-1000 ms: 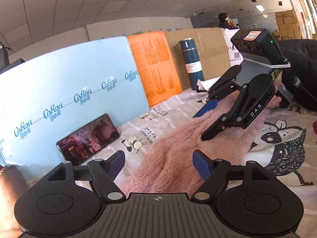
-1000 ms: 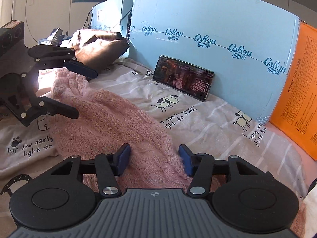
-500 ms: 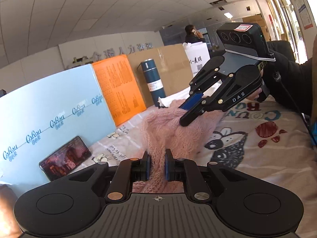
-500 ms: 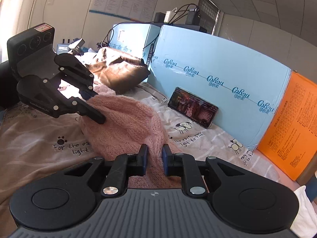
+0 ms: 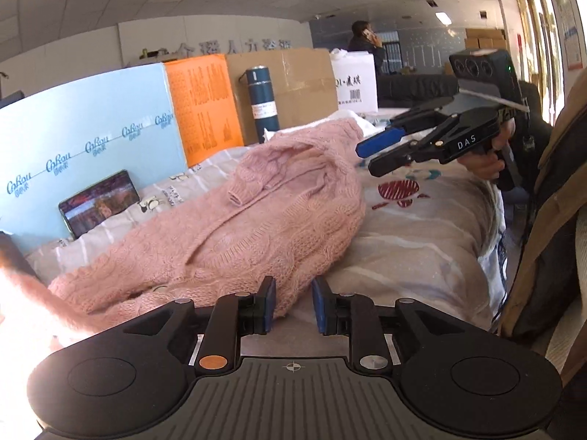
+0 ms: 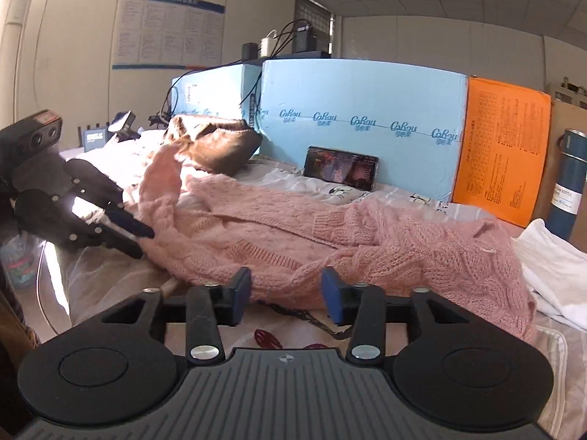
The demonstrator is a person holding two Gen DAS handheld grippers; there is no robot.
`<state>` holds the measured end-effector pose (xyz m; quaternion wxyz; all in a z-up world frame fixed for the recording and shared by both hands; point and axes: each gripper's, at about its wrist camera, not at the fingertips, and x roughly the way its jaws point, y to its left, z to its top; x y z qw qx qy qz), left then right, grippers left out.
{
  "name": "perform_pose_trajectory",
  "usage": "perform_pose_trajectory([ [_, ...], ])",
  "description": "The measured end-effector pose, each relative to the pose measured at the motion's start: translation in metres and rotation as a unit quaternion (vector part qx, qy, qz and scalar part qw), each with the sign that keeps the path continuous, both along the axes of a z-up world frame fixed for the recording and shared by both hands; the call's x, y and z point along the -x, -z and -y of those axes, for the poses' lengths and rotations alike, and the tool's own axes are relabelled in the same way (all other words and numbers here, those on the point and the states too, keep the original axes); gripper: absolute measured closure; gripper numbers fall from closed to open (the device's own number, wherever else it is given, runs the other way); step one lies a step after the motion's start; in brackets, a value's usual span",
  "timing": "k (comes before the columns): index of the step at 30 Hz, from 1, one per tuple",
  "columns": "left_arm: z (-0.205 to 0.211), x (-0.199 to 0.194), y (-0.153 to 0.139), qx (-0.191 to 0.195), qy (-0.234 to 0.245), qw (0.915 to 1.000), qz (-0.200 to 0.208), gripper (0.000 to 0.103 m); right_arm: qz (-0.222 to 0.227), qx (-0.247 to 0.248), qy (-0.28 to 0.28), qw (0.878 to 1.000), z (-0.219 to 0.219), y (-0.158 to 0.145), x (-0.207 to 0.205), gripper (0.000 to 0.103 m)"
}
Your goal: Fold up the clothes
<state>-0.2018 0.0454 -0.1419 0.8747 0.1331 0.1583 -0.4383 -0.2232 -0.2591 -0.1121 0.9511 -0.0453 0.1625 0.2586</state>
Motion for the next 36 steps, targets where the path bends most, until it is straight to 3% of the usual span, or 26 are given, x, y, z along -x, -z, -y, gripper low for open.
perform_pose_trajectory([
  [1, -0.008, 0.001, -0.004, 0.032, -0.024, 0.9992, 0.003, 0.061, 0.004, -0.023, 0.016, 1.000, 0.004, -0.004, -0.003, 0.026],
  [3, -0.025, 0.002, -0.010, 0.092, -0.086, 0.9920, 0.013, 0.017, 0.009, -0.058, 0.056, 0.997, 0.008, -0.013, -0.012, 0.020],
  [5, -0.043, -0.002, -0.012, 0.139, -0.175, 0.9746, 0.017, 0.012, 0.004, -0.076, 0.103, 0.992, 0.007, -0.018, -0.024, 0.013],
  [8, -0.071, -0.012, -0.011, 0.190, -0.330, 0.9247, -0.002, 0.012, -0.015, -0.090, 0.173, 0.981, 0.001, -0.021, -0.042, 0.007],
  [11, -0.094, -0.028, -0.003, 0.202, -0.419, 0.8836, -0.055, 0.012, -0.018, -0.064, 0.235, 0.970, -0.012, -0.014, -0.056, 0.005],
  [13, -0.101, -0.036, 0.005, 0.197, -0.449, 0.8683, -0.076, 0.012, -0.035, -0.039, 0.274, 0.960, -0.018, -0.006, -0.065, 0.005],
  [15, -0.104, -0.038, 0.012, 0.188, -0.452, 0.8680, -0.085, 0.012, -0.053, -0.015, 0.312, 0.949, -0.023, 0.002, -0.073, 0.005],
  [17, -0.104, -0.039, 0.017, 0.182, -0.446, 0.8713, -0.095, 0.012, -0.078, -0.027, 0.331, 0.940, -0.015, 0.011, -0.070, 0.006],
  [18, -0.104, -0.039, 0.018, 0.181, -0.445, 0.8718, -0.095, 0.012, -0.090, -0.033, 0.340, 0.936, -0.011, 0.015, -0.068, 0.012],
  [20, -0.102, -0.039, 0.019, 0.178, -0.445, 0.8725, -0.095, 0.013, -0.115, -0.045, 0.358, 0.925, -0.002, 0.024, -0.064, 0.037],
  [21, -0.100, -0.039, 0.020, 0.173, -0.446, 0.8728, -0.096, 0.013, -0.126, -0.052, 0.367, 0.920, 0.002, 0.028, -0.062, 0.061],
  [22, -0.098, -0.040, 0.020, 0.168, -0.445, 0.8744, -0.094, 0.014, -0.128, -0.070, 0.368, 0.918, 0.006, 0.028, -0.051, 0.074],
  [23, -0.096, -0.040, 0.020, 0.163, -0.444, 0.8762, -0.092, 0.014, -0.130, -0.087, 0.369, 0.916, 0.010, 0.028, -0.040, 0.077],
  [26, -0.090, -0.041, 0.019, 0.144, -0.440, 0.8825, -0.084, 0.016, -0.126, -0.094, 0.381, 0.911, 0.012, 0.027, -0.010, 0.072],
  [28, -0.087, -0.041, 0.018, 0.131, -0.438, 0.8863, -0.077, 0.022, -0.124, -0.065, 0.390, 0.910, 0.009, 0.028, 0.001, 0.047],
  [30, -0.085, -0.042, 0.020, 0.126, -0.428, 0.8917, -0.075, 0.046, -0.110, -0.043, 0.401, 0.909, 0.007, 0.025, 0.010, 0.031],
  [31, -0.084, -0.042, 0.020, 0.126, -0.421, 0.8949, -0.075, 0.053, -0.103, -0.038, 0.404, 0.908, 0.008, 0.023, 0.013, 0.026],
  [36, -0.078, -0.032, 0.017, 0.123, -0.395, 0.9088, -0.051, 0.088, -0.062, -0.028, 0.405, 0.912, 0.004, 0.002, 0.022, 0.020],
])
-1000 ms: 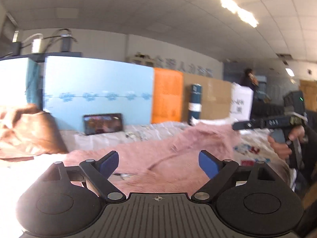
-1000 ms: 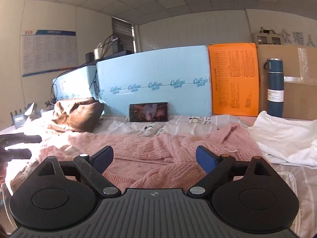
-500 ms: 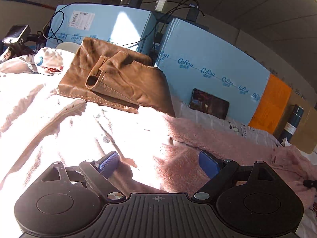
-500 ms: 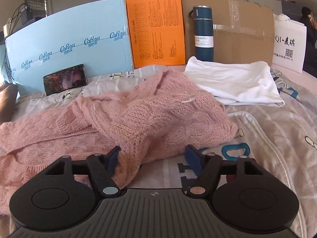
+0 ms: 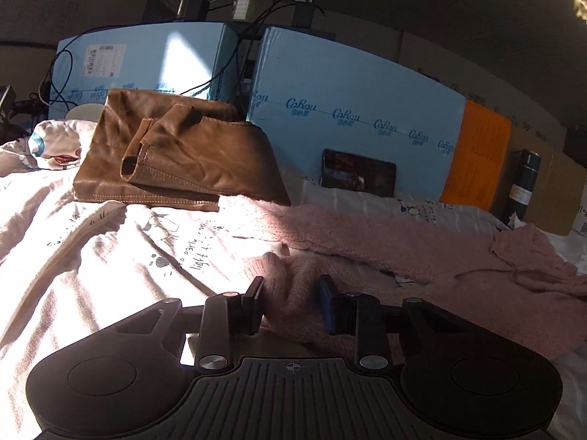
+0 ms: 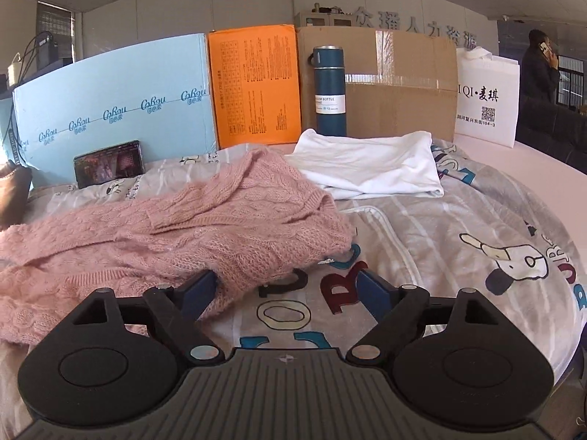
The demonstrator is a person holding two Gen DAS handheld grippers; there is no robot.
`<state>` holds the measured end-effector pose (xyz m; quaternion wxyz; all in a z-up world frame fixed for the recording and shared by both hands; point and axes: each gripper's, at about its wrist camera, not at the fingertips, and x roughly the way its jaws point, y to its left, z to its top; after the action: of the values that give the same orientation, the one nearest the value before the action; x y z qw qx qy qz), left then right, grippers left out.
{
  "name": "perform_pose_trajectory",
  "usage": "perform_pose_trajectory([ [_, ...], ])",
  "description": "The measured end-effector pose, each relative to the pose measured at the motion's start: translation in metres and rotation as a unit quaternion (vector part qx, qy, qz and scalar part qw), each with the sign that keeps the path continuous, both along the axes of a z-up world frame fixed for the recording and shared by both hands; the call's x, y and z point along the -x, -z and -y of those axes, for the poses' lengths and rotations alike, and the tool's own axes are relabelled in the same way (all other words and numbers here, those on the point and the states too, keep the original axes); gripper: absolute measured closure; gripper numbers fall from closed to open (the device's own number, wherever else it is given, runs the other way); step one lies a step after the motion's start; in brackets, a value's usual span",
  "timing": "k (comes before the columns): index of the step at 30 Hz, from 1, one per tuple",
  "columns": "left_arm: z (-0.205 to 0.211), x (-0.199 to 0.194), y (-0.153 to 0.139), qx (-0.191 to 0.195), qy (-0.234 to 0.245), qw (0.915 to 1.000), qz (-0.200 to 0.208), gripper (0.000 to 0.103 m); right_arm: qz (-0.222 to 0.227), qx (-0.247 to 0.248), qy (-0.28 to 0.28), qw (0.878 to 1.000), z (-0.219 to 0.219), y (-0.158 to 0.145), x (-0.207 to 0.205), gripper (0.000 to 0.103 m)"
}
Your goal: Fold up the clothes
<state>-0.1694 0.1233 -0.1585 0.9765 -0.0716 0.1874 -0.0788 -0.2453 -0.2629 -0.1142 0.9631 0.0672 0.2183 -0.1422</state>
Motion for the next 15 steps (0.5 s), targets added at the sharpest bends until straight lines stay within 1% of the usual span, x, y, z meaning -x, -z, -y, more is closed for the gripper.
perform_pose_trajectory([
  [2, 0.000, 0.008, -0.005, -0.003, 0.001, 0.9998, 0.018, 0.091, 0.026, 0.009, -0.007, 1.000, -0.003, -0.012, 0.004, 0.017],
  [4, -0.006, 0.016, -0.011, 0.002, -0.011, 0.9993, 0.036, 0.092, 0.051, 0.005, -0.017, 0.999, -0.003, -0.020, 0.007, 0.013],
  [6, -0.010, 0.021, -0.016, -0.016, -0.024, 0.9987, 0.041, 0.092, 0.069, -0.005, -0.027, 0.997, -0.001, -0.027, 0.009, 0.012],
  [9, -0.014, 0.020, -0.015, -0.045, -0.042, 0.9979, 0.024, 0.091, 0.057, 0.007, -0.041, 0.998, -0.004, -0.027, -0.004, 0.012],
  [11, -0.017, 0.018, -0.011, -0.059, -0.059, 0.9965, 0.010, 0.090, 0.038, 0.012, -0.057, 0.998, -0.007, -0.022, -0.019, 0.012],
  [13, -0.019, 0.017, -0.008, -0.074, -0.075, 0.9944, -0.004, 0.081, 0.018, 0.007, -0.081, 0.997, -0.013, -0.016, -0.036, 0.012],
  [14, -0.021, 0.018, -0.010, -0.070, -0.085, 0.9939, 0.003, 0.072, 0.011, 0.005, -0.093, 0.996, -0.016, -0.013, -0.044, 0.012],
  [15, -0.022, 0.021, -0.014, -0.063, -0.095, 0.9934, 0.014, 0.060, 0.006, 0.004, -0.104, 0.995, -0.019, -0.011, -0.050, 0.013],
])
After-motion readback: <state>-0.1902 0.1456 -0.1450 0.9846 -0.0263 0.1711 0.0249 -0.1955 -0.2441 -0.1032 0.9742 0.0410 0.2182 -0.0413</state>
